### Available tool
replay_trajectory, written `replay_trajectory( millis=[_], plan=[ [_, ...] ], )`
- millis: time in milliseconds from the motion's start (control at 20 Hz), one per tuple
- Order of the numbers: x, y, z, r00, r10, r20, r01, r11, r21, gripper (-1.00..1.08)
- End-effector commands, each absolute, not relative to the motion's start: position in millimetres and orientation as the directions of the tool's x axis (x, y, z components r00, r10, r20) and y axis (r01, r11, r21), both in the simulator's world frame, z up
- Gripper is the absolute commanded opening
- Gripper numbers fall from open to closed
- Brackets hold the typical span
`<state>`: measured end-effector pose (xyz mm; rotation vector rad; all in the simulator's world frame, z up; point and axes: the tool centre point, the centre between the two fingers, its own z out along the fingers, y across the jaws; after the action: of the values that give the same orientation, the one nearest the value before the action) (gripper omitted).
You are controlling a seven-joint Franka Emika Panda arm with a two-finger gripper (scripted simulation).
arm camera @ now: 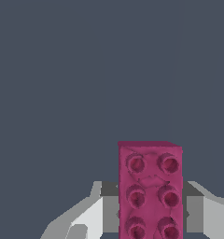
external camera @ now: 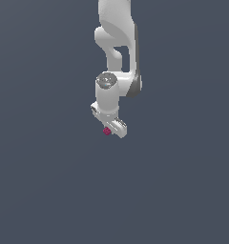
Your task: Pick up the object and move it to a goal position.
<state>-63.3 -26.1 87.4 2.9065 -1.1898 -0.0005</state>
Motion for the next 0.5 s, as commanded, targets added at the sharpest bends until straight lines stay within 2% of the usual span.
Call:
replay_trajectory(
  millis=[0, 450],
  plan=[
    [-53, -16, 109, 0.713, -0.701, 0.001, -0.701, -0.713, 0.001, -1.0],
    [-14, 23, 192, 0.712, -0.702, 0.002, -0.702, -0.712, 0.002, -1.0]
  ],
)
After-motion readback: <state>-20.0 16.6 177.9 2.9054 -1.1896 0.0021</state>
